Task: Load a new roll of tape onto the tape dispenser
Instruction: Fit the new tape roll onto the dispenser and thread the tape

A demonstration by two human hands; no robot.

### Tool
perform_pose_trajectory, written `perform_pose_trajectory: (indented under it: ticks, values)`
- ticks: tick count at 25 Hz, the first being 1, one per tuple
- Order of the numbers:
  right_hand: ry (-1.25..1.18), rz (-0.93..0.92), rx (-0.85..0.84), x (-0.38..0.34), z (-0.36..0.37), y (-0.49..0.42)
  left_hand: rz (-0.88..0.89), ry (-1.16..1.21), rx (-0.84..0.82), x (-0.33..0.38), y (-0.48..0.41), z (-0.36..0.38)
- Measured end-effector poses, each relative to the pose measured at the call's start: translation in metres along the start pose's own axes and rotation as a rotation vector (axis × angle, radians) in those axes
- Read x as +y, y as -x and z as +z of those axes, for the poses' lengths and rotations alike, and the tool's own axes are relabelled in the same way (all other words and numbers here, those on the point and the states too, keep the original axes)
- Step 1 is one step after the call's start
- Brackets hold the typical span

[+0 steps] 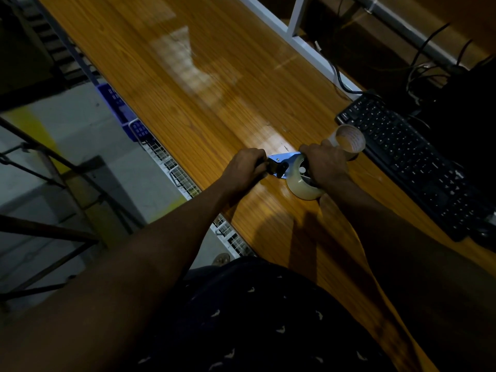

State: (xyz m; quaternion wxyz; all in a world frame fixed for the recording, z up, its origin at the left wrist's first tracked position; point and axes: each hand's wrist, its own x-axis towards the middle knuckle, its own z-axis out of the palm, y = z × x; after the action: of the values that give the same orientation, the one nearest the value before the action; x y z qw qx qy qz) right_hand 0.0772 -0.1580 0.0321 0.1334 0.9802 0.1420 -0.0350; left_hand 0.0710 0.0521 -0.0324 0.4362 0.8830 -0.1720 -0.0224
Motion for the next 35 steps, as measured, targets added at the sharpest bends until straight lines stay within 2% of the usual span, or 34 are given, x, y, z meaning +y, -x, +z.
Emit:
perform_pose_trajectory:
  ticks: [9,16,24,32,35]
  values:
    - [-0.006,-0.005,0.020,0.000,0.000,0.000,0.118,-0.012,0.030,0.000,0.004,-0.002]
    - [-0.008,-0.004,0.020,0.000,0.001,0.001,0.140,-0.033,0.039,-0.002,0.004,0.000]
    - [-0.026,0.022,0.021,0.005,0.002,0.002,0.079,-0.019,0.038,0.006,0.002,0.003]
    - [-0.088,-0.008,-0.063,0.007,-0.007,-0.002,-0.003,0.007,0.056,0.007,0.001,0.000]
    - [-0.178,0.020,-0.006,0.012,-0.004,0.004,-0.044,0.007,0.060,0.017,-0.003,-0.008]
